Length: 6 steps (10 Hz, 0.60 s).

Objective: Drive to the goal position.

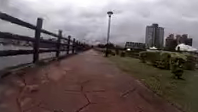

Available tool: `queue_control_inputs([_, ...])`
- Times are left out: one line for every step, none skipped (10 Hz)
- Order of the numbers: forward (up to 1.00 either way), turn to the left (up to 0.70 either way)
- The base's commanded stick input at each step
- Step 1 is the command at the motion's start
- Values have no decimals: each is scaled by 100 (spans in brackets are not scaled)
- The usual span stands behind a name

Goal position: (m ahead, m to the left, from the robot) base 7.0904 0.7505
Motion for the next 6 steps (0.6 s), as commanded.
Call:
queue_control_inputs([85,1])
queue_control_inputs([85,1])
queue_control_inputs([85,1])
queue_control_inputs([85,1])
queue_control_inputs([85,1])
queue_control_inputs([85,1])
